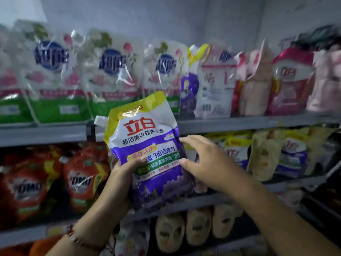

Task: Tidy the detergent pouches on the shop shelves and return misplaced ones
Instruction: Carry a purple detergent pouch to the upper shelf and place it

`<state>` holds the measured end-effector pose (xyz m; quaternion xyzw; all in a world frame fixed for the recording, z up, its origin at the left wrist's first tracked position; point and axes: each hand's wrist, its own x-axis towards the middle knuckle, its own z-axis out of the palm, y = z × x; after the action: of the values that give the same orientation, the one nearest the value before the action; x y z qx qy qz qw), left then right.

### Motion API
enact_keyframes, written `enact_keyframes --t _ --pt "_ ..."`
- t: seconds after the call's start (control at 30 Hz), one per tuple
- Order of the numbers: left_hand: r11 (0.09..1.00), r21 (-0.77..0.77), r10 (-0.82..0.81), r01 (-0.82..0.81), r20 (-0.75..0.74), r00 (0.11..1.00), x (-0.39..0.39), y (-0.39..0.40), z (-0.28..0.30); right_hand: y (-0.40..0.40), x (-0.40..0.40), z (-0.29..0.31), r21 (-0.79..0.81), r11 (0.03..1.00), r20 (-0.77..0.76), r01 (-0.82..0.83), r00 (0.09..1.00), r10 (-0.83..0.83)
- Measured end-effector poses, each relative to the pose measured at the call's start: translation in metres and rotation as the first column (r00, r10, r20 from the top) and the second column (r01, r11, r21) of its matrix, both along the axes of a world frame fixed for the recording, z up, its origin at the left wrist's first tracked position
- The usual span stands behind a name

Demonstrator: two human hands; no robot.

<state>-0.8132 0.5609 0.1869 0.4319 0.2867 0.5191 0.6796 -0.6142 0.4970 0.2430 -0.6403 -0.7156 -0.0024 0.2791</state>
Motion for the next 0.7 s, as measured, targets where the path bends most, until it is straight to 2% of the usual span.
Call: enact_keyframes --t 0.1,0.2,0.33,0.47,0.7 --pt "0.996 0.086 -0.001 0.002 -0.008 1.0 0.023 0.008 0.034 0.013 0.029 0.032 -0.028 0.999 -0.137 -0.019 0.99 0.015" --pt "0.994 0.107 0.02 -0.019 -0.011 1.0 0.046 0.018 0.058 0.045 0.056 0.057 0.043 0.999 -0.277 -0.003 0.961 0.015" --pt "0.978 0.166 0.129 -0.126 -0.004 0.992 0.062 0.03 0.073 0.114 0.086 0.07 0.068 0.982 -0.398 0.177 0.907 -0.136" --pt "0.962 0.187 0.201 -0.2 0.015 0.979 0.069 0.04 0.08 0.17 0.104 0.059 0.181 0.873 -0.421 0.453 0.838 -0.348" --pt "0.958 0.186 0.22 -0.217 0.006 0.976 0.068 0.064 0.086 0.225 0.092 0.041 0.15 0.82 -0.417 0.553 0.787 -0.454"
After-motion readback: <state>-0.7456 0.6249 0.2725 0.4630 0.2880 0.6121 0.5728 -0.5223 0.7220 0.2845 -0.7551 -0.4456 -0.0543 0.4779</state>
